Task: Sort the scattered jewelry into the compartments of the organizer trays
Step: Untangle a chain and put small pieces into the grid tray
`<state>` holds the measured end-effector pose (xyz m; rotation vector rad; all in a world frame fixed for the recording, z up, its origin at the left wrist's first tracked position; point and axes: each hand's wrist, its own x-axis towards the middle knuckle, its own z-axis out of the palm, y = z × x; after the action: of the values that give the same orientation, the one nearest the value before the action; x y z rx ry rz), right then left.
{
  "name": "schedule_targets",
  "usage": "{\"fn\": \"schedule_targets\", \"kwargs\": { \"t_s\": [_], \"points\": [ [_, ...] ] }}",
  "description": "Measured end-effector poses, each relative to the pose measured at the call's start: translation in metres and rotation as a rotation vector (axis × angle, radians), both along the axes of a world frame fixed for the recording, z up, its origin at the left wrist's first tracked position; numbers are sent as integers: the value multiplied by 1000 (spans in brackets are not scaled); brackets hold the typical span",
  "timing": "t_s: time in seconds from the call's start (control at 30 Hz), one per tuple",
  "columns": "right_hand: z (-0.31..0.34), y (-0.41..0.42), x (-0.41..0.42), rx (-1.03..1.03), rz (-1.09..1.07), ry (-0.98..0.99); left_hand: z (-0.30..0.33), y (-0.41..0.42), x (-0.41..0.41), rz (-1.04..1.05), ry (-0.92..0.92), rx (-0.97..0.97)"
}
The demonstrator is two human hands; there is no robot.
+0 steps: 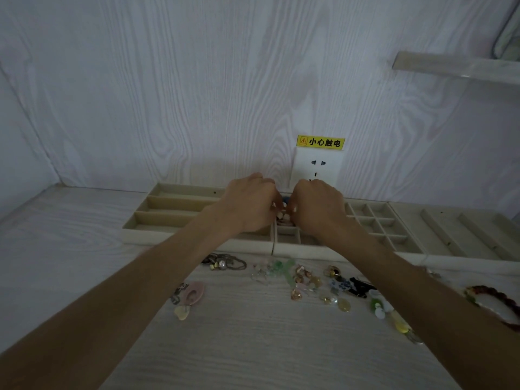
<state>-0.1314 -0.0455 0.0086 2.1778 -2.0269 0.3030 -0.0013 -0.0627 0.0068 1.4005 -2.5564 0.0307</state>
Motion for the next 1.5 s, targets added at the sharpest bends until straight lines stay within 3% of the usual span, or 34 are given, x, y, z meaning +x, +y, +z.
{"fn": "schedule_targets", "kwargs": {
  "t_s": [0.3, 0.43, 0.73, 0.93, 1.2, 1.5],
  "points": [
    [0, 0, -16, 12, 76, -168, 4, 2, 0, 10, 52, -45],
    [12, 3, -21, 148, 141, -44, 5, -2, 3, -7, 26, -28],
    [7, 6, -17, 128, 166, 141, -8, -11, 0, 9, -46, -28],
    [12, 6, -21, 125, 152, 49, 0, -7, 1, -42, -37, -36],
    [3, 0, -18, 139, 143, 91, -9, -10, -5, 23, -49, -34],
    [26, 17, -31, 121, 140, -256, 15, 7, 10, 84, 224, 199]
  ]
}}
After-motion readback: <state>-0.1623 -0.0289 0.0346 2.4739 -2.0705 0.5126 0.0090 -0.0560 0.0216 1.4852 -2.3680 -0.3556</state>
